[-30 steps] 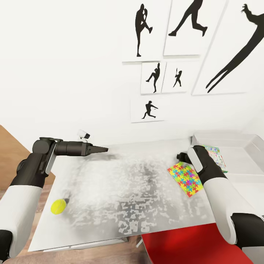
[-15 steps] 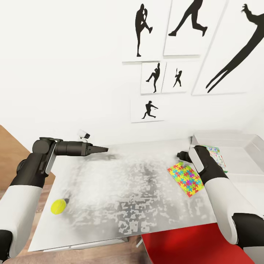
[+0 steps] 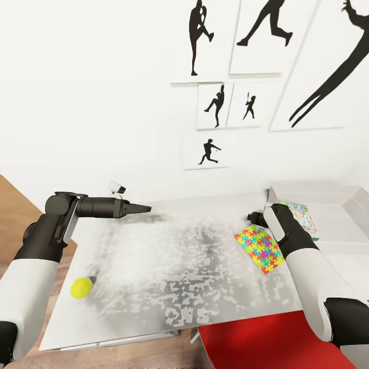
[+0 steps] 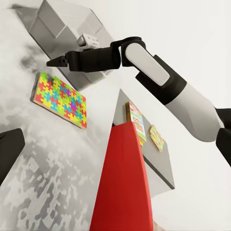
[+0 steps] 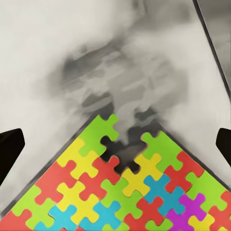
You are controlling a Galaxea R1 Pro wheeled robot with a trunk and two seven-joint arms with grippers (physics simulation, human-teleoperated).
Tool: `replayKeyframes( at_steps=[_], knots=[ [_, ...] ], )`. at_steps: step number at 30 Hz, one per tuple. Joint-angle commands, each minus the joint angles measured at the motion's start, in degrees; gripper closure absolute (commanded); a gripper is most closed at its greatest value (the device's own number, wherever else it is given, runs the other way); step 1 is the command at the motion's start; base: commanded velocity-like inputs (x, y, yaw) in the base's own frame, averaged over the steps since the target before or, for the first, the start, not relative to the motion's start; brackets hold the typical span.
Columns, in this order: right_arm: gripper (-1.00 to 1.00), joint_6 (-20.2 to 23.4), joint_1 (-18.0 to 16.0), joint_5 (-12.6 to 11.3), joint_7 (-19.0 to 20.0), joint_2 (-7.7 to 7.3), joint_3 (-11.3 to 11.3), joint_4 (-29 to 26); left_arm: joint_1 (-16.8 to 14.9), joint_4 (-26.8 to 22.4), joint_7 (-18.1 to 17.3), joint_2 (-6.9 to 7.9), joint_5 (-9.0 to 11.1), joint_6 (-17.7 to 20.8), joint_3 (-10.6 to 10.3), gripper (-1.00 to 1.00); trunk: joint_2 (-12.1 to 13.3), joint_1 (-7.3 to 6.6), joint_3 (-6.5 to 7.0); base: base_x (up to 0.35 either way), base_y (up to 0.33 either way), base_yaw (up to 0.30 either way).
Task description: Put all the toys in the child's room - the three board games (two on the bed and one on the table), the two jigsaw puzzles on the table, and the tennis ball on the table - inside the toy box on the table in the child's room.
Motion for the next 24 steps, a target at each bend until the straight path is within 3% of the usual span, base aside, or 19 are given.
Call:
replayKeyframes(
  at_steps=[1,24],
  knots=[
    [-1.00,0.1,0.0,-0.6,-0.5,-0.01,0.0,-0.1,0.0,0.0,-0.1,0.06,0.2,0.6,-0.1,-1.00,-0.1,0.03,-0.19,0.000,0.000,0.000],
    [-1.00,0.0,0.0,-0.6,-0.5,-0.01,0.1,-0.1,0.0,0.0,-0.1,0.06,0.2,0.6,-0.2,-1.00,-0.1,0.03,-2.32,0.000,0.000,0.000]
  ],
)
